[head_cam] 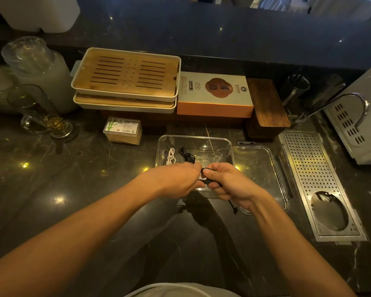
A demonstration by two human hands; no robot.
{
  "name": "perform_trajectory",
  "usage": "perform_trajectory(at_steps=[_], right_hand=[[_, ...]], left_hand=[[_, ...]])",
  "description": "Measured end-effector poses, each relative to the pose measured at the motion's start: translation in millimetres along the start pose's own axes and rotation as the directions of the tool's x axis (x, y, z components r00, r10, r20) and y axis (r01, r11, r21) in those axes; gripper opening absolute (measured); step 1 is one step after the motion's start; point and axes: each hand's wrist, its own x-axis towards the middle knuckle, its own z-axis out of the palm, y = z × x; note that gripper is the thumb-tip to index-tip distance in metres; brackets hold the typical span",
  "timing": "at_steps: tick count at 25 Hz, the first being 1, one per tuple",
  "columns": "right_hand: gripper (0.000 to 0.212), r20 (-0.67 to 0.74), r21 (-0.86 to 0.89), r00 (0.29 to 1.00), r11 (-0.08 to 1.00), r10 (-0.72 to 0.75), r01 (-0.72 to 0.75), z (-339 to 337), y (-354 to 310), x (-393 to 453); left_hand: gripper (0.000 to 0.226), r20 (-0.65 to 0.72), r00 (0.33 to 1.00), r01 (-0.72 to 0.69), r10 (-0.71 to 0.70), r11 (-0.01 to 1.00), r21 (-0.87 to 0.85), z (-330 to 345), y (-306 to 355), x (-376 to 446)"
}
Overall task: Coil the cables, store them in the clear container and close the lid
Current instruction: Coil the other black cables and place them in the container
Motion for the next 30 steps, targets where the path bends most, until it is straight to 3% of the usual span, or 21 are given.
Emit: perform_trajectory(at_steps=[7,11,16,24,28,30], right_hand=[[0.017,-0.012,0.045,1.000,0.999,-0.003,0.003,3,6,7],[0.020,-0.020,0.061,1.000,0.998,0.002,-0.001,5,8,7],[0.020,-0.073,0.057,0.997,0.998,0.032,-0.028,6,4,5],[0.020,-0.037,0.204,0.994,0.975,0.100,-0.090,4,-3,9],[0.009,-0.018,0.149,0.996,0.985,0.085,-0.081,-3,-3,6],[0.016,-0.061,-0.012,0.995,0.997,0.075,-0.076,-3,-6,-2]], left_hand=[[0.024,-0.105,0.994,0.031,-0.020,0.995,0.098,12,4,-2],[0.023,-0.150,0.988,0.023,-0.024,1.000,-0.007,21,0,-3],[0.018,-0.086,0.996,0.008,-0.024,0.983,-0.182,22,-10,0],[0.021,-0.129,0.991,0.031,-0.038,0.998,-0.060,21,-5,1],[0.022,-0.172,0.985,-0.010,0.005,1.000,-0.028,22,-5,0],[0.019,-0.171,0.985,-0.026,0.011,0.996,-0.084,24,-6,0]])
